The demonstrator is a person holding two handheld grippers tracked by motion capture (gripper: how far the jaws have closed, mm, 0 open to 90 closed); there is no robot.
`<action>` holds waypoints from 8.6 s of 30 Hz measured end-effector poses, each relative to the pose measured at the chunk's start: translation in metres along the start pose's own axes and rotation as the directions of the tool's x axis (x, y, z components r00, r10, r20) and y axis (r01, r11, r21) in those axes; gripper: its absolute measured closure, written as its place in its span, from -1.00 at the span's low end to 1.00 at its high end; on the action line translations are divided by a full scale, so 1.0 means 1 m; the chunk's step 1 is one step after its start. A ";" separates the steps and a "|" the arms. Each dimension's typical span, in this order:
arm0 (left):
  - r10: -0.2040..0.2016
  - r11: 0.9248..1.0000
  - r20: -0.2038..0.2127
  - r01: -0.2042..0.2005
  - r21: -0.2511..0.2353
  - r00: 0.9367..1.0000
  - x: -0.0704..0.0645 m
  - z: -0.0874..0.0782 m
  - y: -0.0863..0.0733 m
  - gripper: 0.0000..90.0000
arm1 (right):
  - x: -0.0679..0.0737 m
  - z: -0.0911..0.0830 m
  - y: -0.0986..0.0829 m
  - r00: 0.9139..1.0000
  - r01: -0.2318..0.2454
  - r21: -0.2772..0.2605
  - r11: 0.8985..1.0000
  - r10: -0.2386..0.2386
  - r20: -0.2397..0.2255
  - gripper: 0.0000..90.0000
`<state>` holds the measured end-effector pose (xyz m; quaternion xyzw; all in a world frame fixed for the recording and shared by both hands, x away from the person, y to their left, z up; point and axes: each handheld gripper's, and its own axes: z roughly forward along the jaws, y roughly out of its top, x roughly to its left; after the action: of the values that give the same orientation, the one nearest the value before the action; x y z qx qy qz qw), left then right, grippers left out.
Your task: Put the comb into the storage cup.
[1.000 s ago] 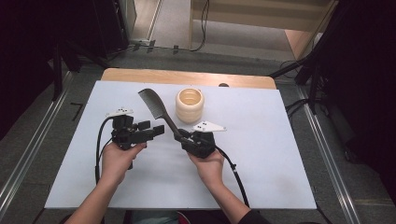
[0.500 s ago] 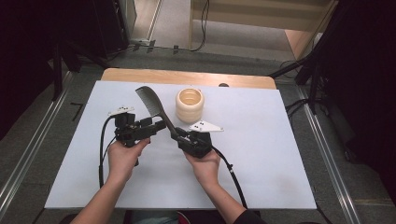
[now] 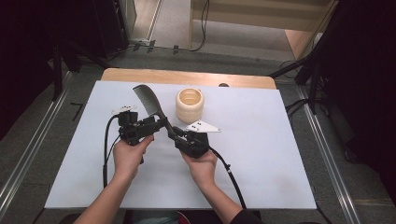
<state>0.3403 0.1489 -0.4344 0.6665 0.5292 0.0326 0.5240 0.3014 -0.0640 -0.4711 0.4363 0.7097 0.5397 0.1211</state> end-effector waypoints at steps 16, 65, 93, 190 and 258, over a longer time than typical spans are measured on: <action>-0.067 0.998 0.020 0.067 0.008 0.998 0.001 0.007 0.001 0.04 | 0.005 0.003 0.000 1.000 -0.007 -0.015 1.000 0.007 -0.009 0.56; -0.153 0.988 0.123 0.150 0.031 0.981 0.009 0.001 0.006 0.63 | 0.002 0.004 0.010 0.994 0.057 0.092 0.994 -0.048 -0.096 0.26; -0.114 0.993 0.090 0.110 0.040 0.989 0.014 -0.002 0.010 0.62 | -0.019 -0.007 0.005 0.987 0.126 0.133 0.983 -0.111 -0.113 -0.34; 0.000 0.991 0.233 -0.031 0.131 0.972 0.018 0.017 0.018 0.62 | -0.091 -0.114 -0.030 0.984 0.156 0.223 0.962 -0.131 -0.122 -0.41; 0.167 0.969 0.297 -0.212 0.126 0.940 -0.022 0.067 0.107 0.62 | -0.120 -0.172 -0.061 0.995 0.097 0.279 0.955 -0.089 -0.041 -0.42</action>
<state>0.4424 0.0994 -0.3749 0.7511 0.3828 -0.0545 0.5352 0.2321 -0.2698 -0.4931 0.4078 0.8004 0.4333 0.0732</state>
